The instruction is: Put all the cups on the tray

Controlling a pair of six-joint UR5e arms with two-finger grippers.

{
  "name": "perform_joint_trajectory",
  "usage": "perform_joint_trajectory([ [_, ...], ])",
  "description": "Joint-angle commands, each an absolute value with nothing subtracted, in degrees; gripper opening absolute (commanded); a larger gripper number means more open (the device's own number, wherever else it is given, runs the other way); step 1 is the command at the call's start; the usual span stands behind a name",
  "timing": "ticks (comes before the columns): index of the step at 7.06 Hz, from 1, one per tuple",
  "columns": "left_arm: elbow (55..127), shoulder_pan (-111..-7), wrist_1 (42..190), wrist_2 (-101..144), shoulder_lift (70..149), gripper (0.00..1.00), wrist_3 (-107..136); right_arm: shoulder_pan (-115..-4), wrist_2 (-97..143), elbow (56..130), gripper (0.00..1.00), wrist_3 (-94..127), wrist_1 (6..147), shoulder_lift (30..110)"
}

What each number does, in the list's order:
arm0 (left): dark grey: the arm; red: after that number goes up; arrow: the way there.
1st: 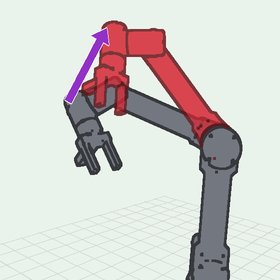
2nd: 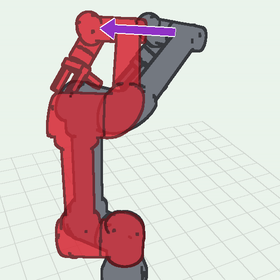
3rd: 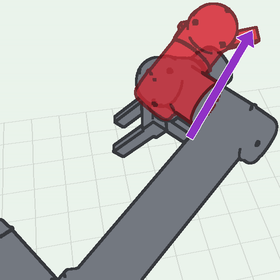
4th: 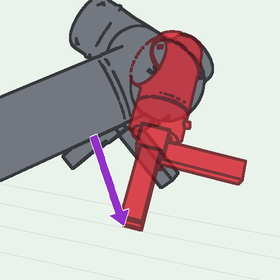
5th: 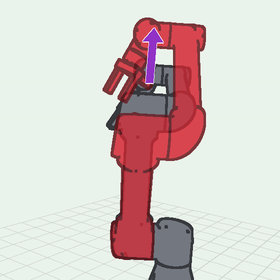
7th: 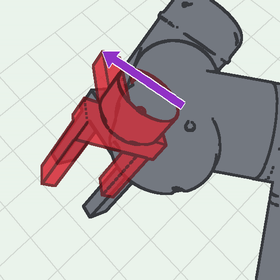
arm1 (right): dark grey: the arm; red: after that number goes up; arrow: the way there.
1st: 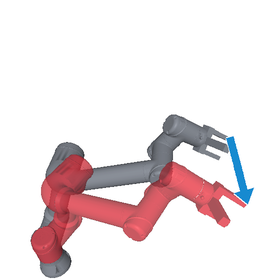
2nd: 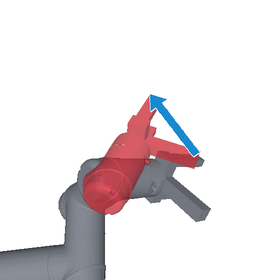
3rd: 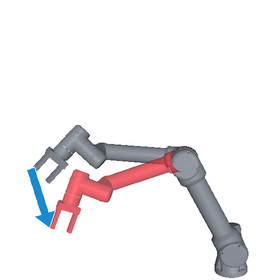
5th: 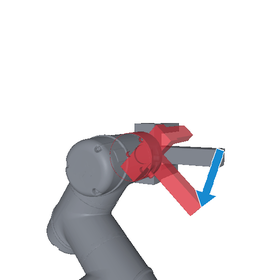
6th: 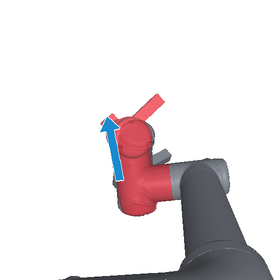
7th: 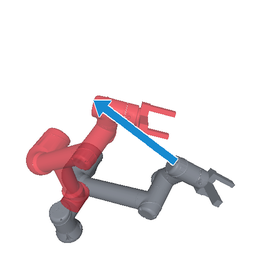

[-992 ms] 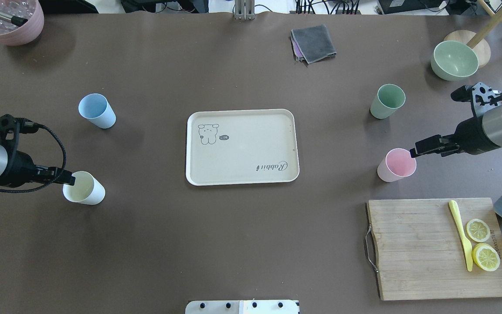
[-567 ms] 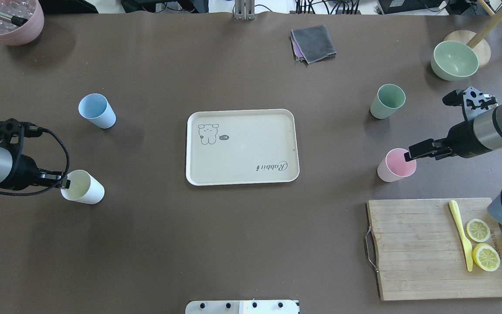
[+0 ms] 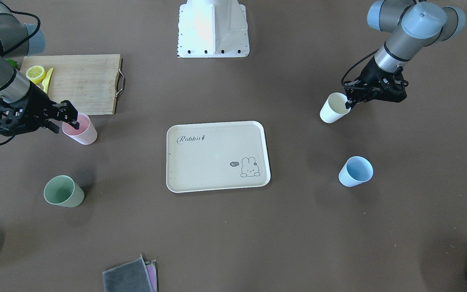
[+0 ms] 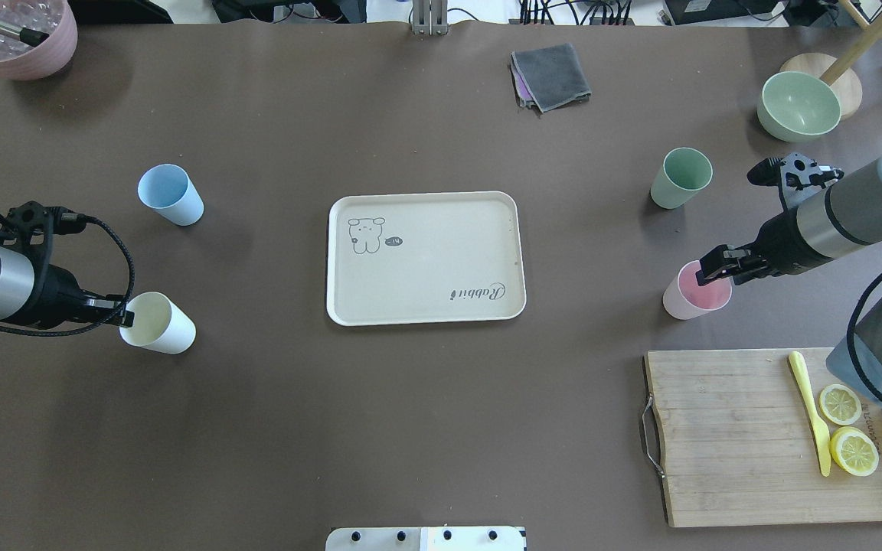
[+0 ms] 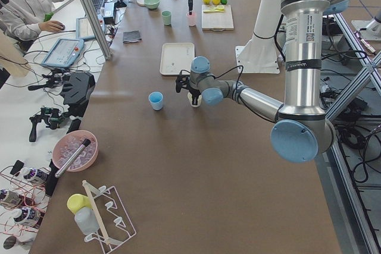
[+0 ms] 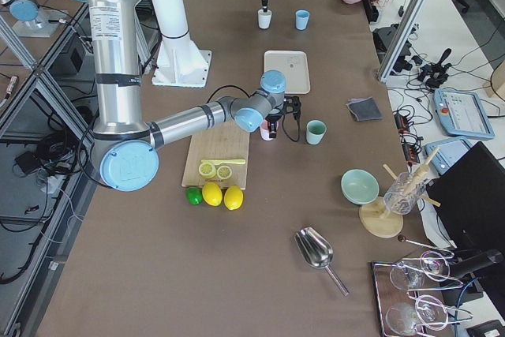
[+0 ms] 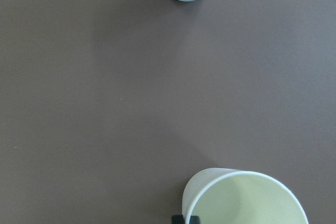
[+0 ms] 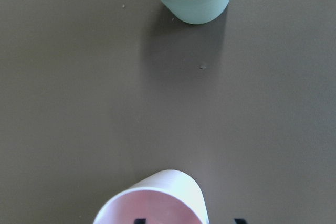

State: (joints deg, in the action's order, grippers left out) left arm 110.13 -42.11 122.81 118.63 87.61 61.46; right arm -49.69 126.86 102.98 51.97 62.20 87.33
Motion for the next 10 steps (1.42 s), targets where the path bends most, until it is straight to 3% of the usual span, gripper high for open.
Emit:
perform_joint_trajectory([
  [1,110.3,-42.45,118.51,119.36,93.65,0.0,65.88,-49.75,127.09,102.92,0.0,52.03,62.75,87.63],
  [3,110.21,-42.1,105.37,118.66,106.37,0.0,71.07,-49.66,127.44,103.53,0.0,52.38,65.2,86.49],
  [6,104.63,-34.49,95.45,108.24,121.17,0.0,76.89,-47.74,127.36,103.36,0.0,63.92,71.96,74.14],
  [10,99.24,-32.43,96.85,106.52,123.05,0.0,76.82,-36.75,117.35,98.36,0.0,80.23,72.25,60.31],
])
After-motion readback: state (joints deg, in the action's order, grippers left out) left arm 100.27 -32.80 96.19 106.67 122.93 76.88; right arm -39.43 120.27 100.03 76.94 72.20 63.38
